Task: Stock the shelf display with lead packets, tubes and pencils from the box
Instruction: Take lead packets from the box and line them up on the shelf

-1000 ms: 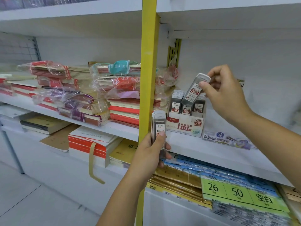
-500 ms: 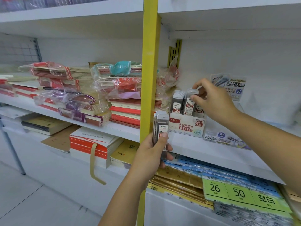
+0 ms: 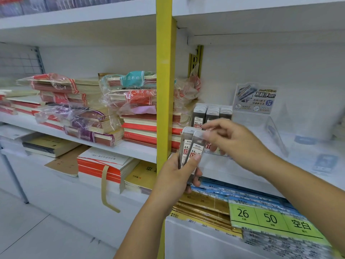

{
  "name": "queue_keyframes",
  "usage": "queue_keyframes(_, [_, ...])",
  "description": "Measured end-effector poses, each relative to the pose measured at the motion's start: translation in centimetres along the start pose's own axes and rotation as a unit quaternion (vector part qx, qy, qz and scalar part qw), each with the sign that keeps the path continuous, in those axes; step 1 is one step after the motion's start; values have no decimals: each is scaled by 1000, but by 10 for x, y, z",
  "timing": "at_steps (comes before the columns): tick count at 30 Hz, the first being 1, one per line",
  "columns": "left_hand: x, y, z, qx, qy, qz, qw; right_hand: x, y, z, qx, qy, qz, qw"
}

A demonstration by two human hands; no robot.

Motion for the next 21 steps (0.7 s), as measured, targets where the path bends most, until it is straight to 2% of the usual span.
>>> queue_keyframes(2, [0, 4, 0, 5, 0, 13, 1000, -4, 9, -4, 54, 23, 37, 998])
queue_keyframes(4, [0, 8, 1, 1, -3, 18, 1000, -5, 6, -5, 77, 26, 22, 996])
queue_keyframes(6, [1, 9, 2, -18, -8, 16, 1000, -5, -7, -6, 98, 16, -36, 994])
queue_keyframes(8, [3, 9, 3, -49, -15, 10, 999, -4, -33, -4, 98, -19, -130, 986])
queue_keyframes(11, [4, 6, 4, -52, -10, 6, 999, 1, -71, 3, 26, -86, -225, 970])
queue_keyframes(13, [4, 6, 3, -38, 1, 5, 999, 7, -84, 4, -82, -91, -225, 966])
queue_keyframes(16, [4, 6, 2, -32, 9, 0, 999, 18, -87, -3, -250, -52, -180, 950])
queue_keyframes(18, [3, 5, 1, -33, 14, -5, 999, 25, -84, -11, -295, -21, -143, 945])
queue_keyframes(21, [2, 2, 0, -36, 22, -12, 999, 32, -80, -22, -304, 9, -121, 945])
Point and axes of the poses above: each hand's wrist, its own x-axis towards the middle knuckle, its own y-axis out of the palm, z = x × y, the point moved 3 cm from there along x, towards the middle knuckle, and after that the axes turned 15 degrees about z, right-handed, at the moved point
